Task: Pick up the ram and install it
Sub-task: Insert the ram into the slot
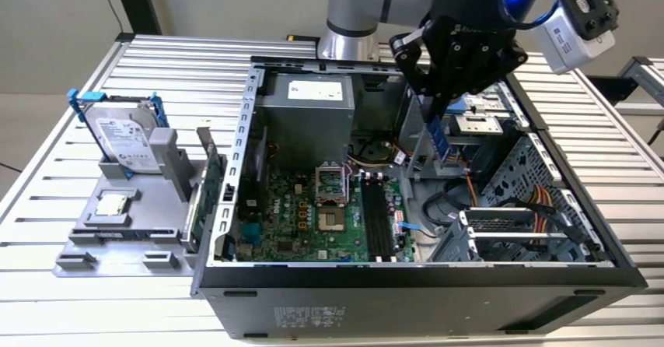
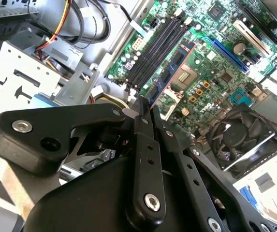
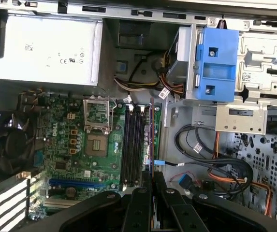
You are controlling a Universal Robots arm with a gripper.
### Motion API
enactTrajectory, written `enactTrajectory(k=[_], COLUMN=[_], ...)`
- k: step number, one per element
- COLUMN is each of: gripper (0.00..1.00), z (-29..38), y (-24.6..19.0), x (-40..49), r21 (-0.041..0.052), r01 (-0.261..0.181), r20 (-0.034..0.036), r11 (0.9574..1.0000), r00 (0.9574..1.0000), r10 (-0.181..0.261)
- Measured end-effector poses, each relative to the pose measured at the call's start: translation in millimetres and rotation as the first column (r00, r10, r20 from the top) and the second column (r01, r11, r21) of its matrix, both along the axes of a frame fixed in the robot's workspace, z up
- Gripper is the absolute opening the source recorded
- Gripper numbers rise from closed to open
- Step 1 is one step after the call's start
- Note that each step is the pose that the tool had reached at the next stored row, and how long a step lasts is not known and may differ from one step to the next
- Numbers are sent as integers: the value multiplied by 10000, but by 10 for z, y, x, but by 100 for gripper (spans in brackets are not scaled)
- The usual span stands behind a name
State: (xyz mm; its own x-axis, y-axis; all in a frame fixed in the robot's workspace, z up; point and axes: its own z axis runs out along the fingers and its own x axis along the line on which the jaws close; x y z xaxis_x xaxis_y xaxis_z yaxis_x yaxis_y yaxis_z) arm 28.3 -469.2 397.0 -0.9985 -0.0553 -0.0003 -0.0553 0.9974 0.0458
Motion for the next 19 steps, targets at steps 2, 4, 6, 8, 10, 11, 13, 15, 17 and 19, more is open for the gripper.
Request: enactTrajectory(k=[2, 4, 6, 8, 10, 11, 13, 15, 17, 19], gripper=[0, 0, 0, 0, 0, 0, 0, 0, 0, 0], z=[0, 0, -1, -2, -2, -2, -3, -5, -10, -18], y=[-3, -7, -9, -10, -11, -11, -11, -11, -11, -11], x=[16, 31, 44, 53, 60, 60, 62, 62, 63, 63], r21=[0, -1, -1, 0, -2, -1, -1, -2, 0, 0], r01=[2, 5, 6, 7, 7, 8, 7, 7, 7, 7], r20=[-1, -1, -1, -1, -1, -1, -1, -1, -1, -1], r11=[10000, 10000, 10000, 10000, 10000, 10000, 10000, 10000, 10000, 10000], r00=[10000, 10000, 10000, 10000, 10000, 10000, 10000, 10000, 10000, 10000], r10=[-2, -5, -6, -7, -7, -8, -7, -7, -7, -7])
